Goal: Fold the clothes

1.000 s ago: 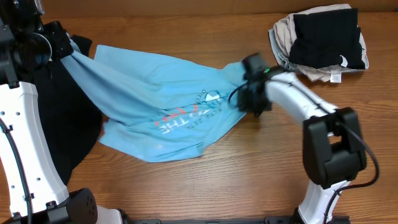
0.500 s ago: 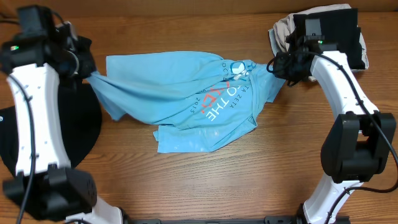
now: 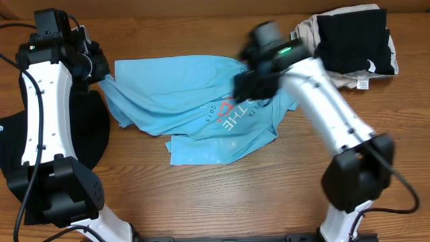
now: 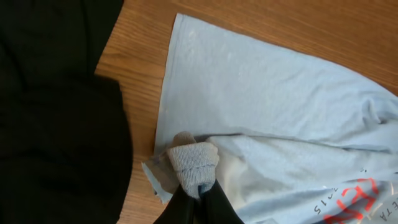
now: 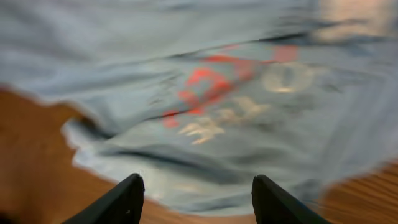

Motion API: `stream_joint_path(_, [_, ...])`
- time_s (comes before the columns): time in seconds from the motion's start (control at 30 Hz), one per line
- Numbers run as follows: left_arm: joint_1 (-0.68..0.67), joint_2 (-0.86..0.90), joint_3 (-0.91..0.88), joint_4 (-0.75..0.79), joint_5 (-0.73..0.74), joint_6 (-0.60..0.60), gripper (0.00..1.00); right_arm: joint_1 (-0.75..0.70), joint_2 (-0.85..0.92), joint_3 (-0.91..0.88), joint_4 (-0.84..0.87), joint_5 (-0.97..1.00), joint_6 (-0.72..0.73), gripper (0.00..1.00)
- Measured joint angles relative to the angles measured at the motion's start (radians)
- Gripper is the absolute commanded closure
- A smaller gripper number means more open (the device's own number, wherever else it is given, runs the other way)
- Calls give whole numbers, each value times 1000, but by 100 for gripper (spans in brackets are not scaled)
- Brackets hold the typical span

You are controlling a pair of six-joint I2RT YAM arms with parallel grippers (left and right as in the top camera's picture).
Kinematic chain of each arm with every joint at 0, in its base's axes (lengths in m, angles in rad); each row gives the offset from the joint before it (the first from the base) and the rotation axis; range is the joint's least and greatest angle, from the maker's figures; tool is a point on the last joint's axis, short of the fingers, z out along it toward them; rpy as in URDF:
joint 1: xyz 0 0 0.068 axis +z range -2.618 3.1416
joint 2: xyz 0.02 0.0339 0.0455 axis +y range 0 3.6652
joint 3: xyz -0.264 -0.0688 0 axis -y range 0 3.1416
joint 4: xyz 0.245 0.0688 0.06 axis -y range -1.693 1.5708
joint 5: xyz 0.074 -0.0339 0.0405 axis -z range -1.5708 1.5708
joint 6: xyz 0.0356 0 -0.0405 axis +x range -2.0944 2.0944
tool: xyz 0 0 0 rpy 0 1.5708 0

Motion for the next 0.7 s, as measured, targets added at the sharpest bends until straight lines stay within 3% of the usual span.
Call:
stream_joint_path(0.2, [0,0,0,8,0,0,96,309,5,-76,87,28,40,37])
stream_joint_path(0.33, [0,0,0,24,0,0,96,408,42,-86,140,60,56,41])
stream_joint_path(0.7, [0,0,0,27,-27,0,96,490,255,-111,235,117,192,53])
